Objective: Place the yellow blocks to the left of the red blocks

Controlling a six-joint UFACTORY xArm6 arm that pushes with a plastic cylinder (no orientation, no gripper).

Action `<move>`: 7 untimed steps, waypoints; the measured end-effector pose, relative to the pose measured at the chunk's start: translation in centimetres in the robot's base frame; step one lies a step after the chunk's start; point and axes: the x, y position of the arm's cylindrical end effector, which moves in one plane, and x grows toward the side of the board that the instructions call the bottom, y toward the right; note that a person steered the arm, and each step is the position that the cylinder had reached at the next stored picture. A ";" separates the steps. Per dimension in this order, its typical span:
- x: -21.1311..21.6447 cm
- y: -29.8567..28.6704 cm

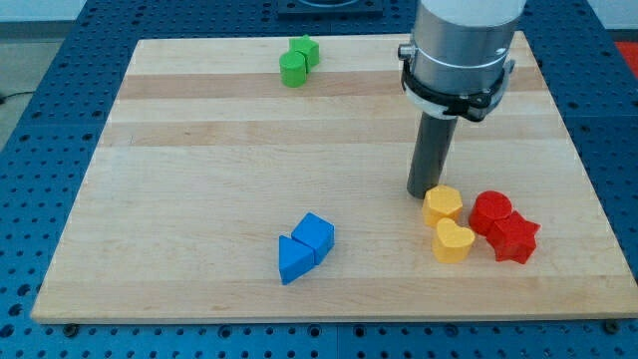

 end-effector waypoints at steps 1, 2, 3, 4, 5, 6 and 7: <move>0.0 -0.1; 0.0 -1.2; 1.3 -1.4; 4.6 -1.4; 6.2 -3.0; 6.3 -4.6; 6.8 -7.1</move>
